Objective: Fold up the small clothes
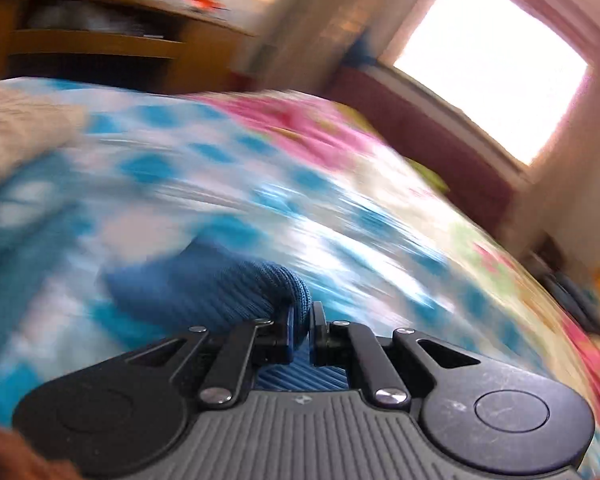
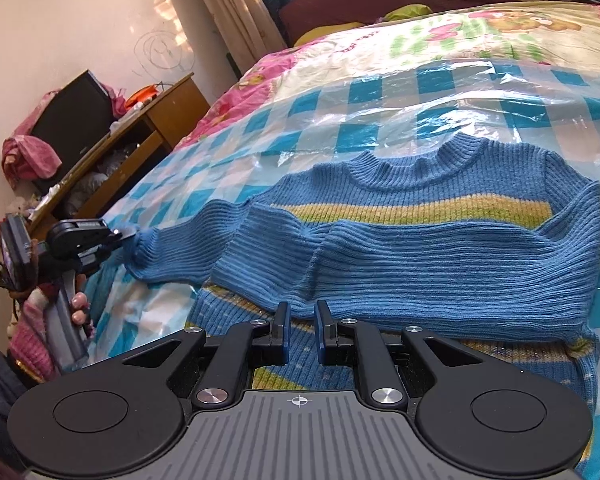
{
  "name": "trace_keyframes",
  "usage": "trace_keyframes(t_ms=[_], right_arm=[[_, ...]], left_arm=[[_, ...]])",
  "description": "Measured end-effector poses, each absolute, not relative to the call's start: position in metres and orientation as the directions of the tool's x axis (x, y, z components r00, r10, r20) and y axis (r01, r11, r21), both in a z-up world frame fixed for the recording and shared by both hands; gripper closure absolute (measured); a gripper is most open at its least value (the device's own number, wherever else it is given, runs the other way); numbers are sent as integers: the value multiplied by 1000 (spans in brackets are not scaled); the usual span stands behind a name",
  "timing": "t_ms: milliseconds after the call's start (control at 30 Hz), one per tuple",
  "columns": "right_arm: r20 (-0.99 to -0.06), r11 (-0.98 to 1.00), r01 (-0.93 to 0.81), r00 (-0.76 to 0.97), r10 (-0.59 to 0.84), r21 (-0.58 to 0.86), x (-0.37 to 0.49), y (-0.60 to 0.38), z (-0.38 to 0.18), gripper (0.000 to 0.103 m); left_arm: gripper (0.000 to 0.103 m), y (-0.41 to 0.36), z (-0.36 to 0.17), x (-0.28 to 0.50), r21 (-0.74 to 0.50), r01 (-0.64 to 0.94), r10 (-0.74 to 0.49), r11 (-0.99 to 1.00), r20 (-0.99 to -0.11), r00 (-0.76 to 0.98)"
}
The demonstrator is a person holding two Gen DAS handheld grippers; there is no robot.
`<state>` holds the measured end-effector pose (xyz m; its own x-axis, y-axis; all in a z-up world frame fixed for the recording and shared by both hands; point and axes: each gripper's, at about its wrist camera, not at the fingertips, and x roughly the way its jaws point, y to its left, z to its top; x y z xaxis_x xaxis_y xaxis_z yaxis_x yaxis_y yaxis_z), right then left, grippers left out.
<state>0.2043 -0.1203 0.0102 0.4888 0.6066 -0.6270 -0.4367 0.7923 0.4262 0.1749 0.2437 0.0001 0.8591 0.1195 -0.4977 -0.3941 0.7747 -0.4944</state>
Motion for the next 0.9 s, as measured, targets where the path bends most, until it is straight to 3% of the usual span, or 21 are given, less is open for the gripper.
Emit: trace_keyframes(t_ms=[167,267,467,633,767,900], right_arm=[[-619,804,-408,514,593,432,204,-132,14,88],[-623,818,-392,529,575,422,204,-141,14,88],[-632,815,-353,515,579,460,210,-152,12,88],[-639,788,-371,460,616,491,224,-128,8,88],[-635,752,-402,405,658,523,239,-97,9,70],[-650,736,-432,357,671,522,254,-66,7,69]], left_arm=[[92,159,11,174,-503,-78,-187,861,-454,871],[91,114,7,167,-440,42,-276,897,-484,831],[86,86,-18,157,-379,61,-288,923,-579,763],[80,82,-23,144,-370,52,-274,928,-579,768],[80,86,-28,141,-395,51,-287,917,-565,774],[79,92,-32,140,-417,61,-307,907,-555,773]])
